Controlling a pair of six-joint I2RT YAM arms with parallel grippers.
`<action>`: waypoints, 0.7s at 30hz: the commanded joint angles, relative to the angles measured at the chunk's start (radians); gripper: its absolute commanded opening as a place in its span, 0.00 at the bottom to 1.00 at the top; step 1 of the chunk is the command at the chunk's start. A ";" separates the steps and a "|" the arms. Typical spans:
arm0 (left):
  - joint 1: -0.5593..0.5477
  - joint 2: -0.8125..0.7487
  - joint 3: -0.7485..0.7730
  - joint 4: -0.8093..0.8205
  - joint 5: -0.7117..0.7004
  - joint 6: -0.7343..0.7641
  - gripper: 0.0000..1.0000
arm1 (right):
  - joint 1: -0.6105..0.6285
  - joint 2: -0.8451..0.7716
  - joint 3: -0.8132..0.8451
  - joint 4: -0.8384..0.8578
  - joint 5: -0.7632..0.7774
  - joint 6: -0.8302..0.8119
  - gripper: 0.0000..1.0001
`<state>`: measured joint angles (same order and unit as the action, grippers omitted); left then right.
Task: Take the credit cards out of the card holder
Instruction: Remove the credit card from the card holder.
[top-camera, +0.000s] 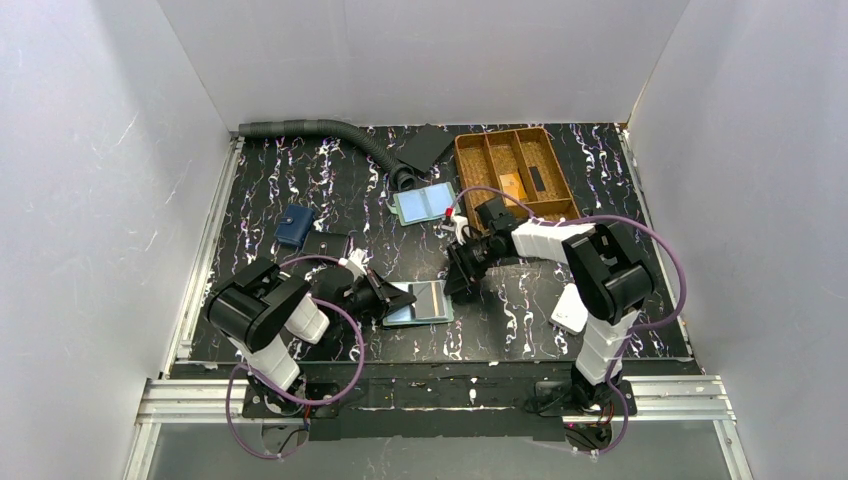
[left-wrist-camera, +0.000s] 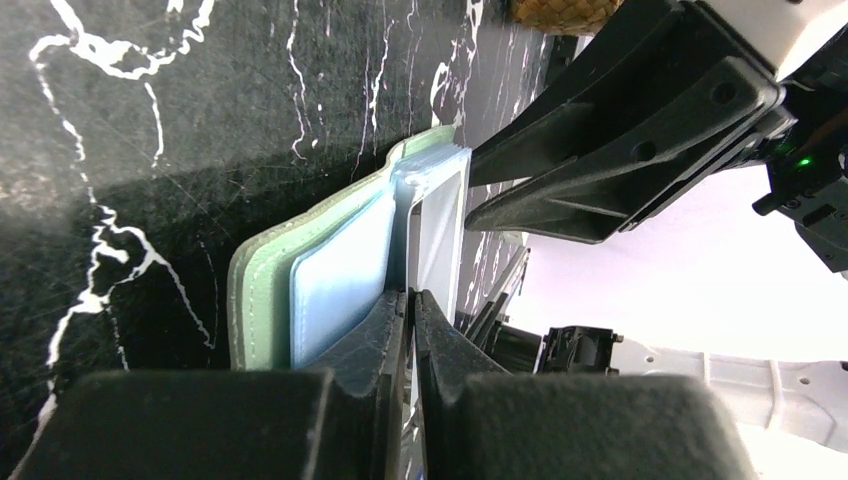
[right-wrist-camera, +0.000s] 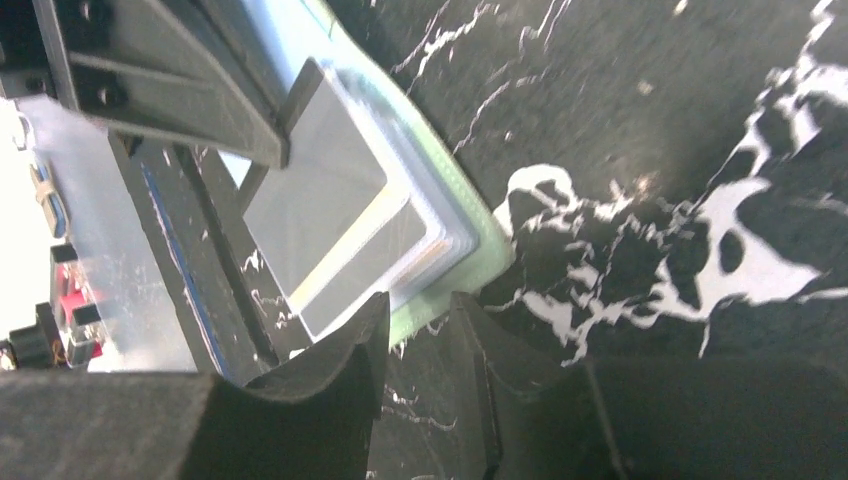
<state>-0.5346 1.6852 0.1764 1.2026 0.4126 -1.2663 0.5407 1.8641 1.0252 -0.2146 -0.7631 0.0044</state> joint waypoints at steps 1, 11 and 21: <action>0.010 0.024 0.029 -0.022 0.073 0.047 0.00 | -0.007 -0.115 -0.069 -0.013 -0.090 -0.124 0.37; -0.026 0.086 0.085 -0.008 0.115 0.047 0.00 | -0.002 -0.096 -0.075 0.006 -0.234 -0.106 0.34; -0.047 0.135 0.109 0.022 0.121 0.034 0.00 | 0.005 -0.017 -0.057 -0.010 -0.134 -0.050 0.26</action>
<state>-0.5732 1.8046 0.2752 1.2213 0.5186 -1.2469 0.5392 1.8061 0.9474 -0.2089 -0.9413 -0.0551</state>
